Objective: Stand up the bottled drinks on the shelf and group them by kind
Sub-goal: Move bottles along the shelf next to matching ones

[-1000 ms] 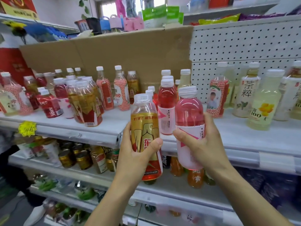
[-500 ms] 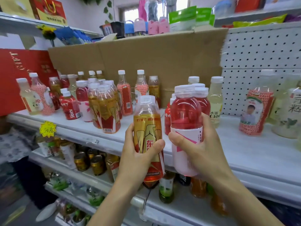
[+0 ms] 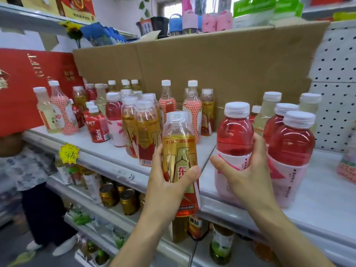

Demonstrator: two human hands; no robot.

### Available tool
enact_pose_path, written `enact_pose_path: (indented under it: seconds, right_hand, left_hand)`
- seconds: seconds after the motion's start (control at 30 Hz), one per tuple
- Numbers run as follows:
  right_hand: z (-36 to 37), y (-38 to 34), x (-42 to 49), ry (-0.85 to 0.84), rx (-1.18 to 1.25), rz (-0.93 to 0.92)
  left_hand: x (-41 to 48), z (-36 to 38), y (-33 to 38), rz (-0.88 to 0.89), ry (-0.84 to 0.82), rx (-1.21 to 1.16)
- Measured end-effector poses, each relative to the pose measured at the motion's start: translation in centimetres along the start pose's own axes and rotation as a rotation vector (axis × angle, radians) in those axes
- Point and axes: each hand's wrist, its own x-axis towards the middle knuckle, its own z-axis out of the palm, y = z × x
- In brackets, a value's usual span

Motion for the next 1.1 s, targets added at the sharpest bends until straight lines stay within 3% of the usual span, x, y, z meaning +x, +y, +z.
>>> enact_pose_path:
  seconds: [0.17,0.43,0.57,0.63,0.73,0.8,0.9,1.1]
  right_hand:
    - [3.6,1.1,0.7,0.108,-0.064,0.044]
    - [8.2,1.2,0.9,0.432,-0.270,0.049]
    - [11.7,-2.3,-1.3,0.578,-0.421,-0.184]
    - [14.8,-5.3,-2.5,0.420,-0.346,-0.225]
    - [20.6,-9.2,-3.9,-0.039,-0.104,-0.020]
    - [24.0,-10.3,-4.2,-0.209,0.031,0.085]
    - [28.1,-10.5,-3.8,-0.316,0.121,0.128]
    - [34.4,-9.9,-1.5,-0.273,0.068,0.106]
  left_hand:
    - [1.7,-3.5,-0.8,-0.025,-0.078,0.016]
    - [4.0,-12.0,-0.5,-0.027,-0.211,0.040]
    - [4.6,-16.6,-0.3,0.000,-0.238,0.026]
    - [4.9,-18.8,-0.4,0.014,-0.250,0.011]
    - [5.4,-21.9,-0.8,0.030,-0.268,0.025]
    - [6.0,-23.8,-1.3,0.046,-0.270,0.043]
    - [7.1,-26.2,-1.9,0.076,-0.250,0.057]
    - [10.4,-29.8,-3.7,0.090,-0.239,0.086]
